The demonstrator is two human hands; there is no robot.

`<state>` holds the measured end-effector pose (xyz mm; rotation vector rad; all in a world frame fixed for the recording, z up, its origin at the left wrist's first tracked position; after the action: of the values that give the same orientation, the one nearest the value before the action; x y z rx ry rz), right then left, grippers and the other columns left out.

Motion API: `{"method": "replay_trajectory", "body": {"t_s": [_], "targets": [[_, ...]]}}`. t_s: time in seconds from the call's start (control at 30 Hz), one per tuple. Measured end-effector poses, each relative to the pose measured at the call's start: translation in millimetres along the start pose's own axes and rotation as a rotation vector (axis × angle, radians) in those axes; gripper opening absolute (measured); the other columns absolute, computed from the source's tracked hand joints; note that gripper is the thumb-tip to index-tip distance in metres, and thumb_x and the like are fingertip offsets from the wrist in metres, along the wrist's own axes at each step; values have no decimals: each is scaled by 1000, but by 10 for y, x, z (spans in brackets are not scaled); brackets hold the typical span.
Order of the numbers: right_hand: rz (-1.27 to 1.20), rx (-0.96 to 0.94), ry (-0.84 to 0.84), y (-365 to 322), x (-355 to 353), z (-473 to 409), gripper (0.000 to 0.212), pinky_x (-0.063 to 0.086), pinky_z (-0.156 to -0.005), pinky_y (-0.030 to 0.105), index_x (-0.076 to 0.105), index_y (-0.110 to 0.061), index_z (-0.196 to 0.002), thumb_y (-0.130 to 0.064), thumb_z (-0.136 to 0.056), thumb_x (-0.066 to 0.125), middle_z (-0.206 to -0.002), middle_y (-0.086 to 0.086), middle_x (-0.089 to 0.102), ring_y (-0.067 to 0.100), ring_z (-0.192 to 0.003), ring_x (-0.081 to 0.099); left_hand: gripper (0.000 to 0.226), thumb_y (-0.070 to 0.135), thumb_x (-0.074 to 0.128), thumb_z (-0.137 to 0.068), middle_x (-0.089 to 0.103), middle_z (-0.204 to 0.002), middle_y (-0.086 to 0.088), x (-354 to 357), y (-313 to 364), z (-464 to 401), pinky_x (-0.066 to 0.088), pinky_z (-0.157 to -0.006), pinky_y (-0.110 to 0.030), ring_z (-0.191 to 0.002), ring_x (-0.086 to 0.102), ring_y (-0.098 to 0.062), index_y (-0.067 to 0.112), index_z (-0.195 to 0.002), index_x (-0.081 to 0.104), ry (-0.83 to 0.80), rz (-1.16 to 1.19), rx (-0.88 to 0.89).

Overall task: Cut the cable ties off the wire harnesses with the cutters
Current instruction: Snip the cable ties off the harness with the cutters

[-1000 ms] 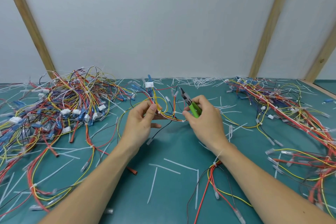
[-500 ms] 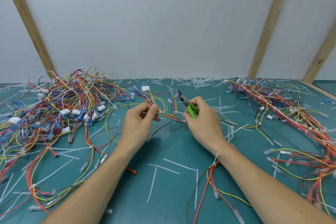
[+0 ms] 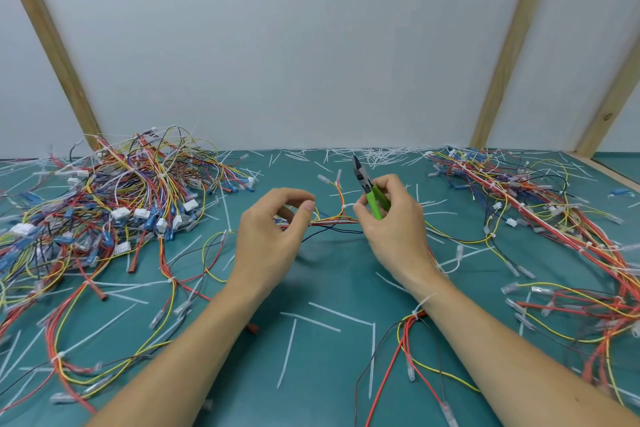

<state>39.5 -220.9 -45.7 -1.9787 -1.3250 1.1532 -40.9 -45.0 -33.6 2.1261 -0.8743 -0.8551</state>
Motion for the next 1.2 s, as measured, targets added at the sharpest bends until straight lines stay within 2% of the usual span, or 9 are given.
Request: {"method": "replay_trajectory", "body": {"t_s": [0.23,0.37,0.5,0.67,0.83,0.93,1.03,1.1,1.2], "targets": [[-30,-226,-6,-270,45,139,25,47,-63,36,53,-27,-95,-23,-86,77,-78,-16,61,11,-67,53,10,42,70,-90,70,-93,22,64,-17,17,37,-83,-37,-82,48,-10,35,-95,74,-74,-431,104],[-84,-221,-63,-360,111,218,24,50,-65,38,55,-26,-95,-22,-87,77,-80,-12,66,13,-69,57,12,43,74,-85,68,-84,23,73,37,32,32,-91,-33,-93,55,-11,31,-88,75,20,-416,141],[-184,-140,-90,-366,143,224,24,52,-67,36,57,-24,-93,-16,-85,79,-78,-10,67,15,-67,60,11,36,71,-91,68,-78,16,109,20,36,28,-114,-45,-87,62,-11,26,-87,72,-47,-334,111],[-337,-18,73,-334,80,138,17,53,-65,34,61,-23,-90,-24,-85,78,-77,-10,69,14,-66,64,13,34,67,-94,65,-70,7,97,-55,24,44,-89,-44,-80,55,-22,25,-86,74,-77,-261,-17],[-454,184,259,-177,-135,-115,31,51,-66,40,66,-17,-77,-45,-87,76,-68,-1,69,15,-62,62,17,31,65,-96,68,-74,11,88,-98,6,41,-95,-44,-90,55,-22,28,-85,78,-109,-256,-65],[-409,163,153,-65,-169,-170,41,51,-69,36,72,-10,-79,-49,-91,73,-72,10,72,17,-67,68,18,33,68,-94,61,-67,17,133,-120,21,40,-97,-48,-85,56,-22,34,-80,78,-195,-266,-32],[-302,99,28,-18,-151,-170,52,36,-68,32,73,-10,-83,-61,-90,68,-82,30,64,14,-69,52,18,42,66,-93,66,-78,11,147,-146,14,19,-115,-47,-98,54,-16,45,-76,72,-234,-281,-30],[-243,74,-51,-20,-152,-193,43,36,-67,33,76,-26,-82,-68,-84,66,-75,23,65,11,-68,49,19,45,64,-92,65,-80,10,150,-160,9,7,-117,-44,-102,50,-12,49,-75,69,-261,-273,-34],[-76,-10,-179,0,-168,-210,33,51,-74,38,74,-43,-92,-70,-74,71,-80,4,73,18,-72,62,20,44,62,-95,60,-72,10,159,-182,-7,20,-115,-46,-90,48,-14,47,-76,69,-277,-282,-13]]}}
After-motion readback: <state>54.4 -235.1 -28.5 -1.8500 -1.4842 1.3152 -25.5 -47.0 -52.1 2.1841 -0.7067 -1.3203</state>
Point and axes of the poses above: each hand's wrist, its own z-axis away from the middle knuckle, its own x-axis out of the palm, y = z × x, the point moved 2 cm from there along -z, towards the middle knuckle
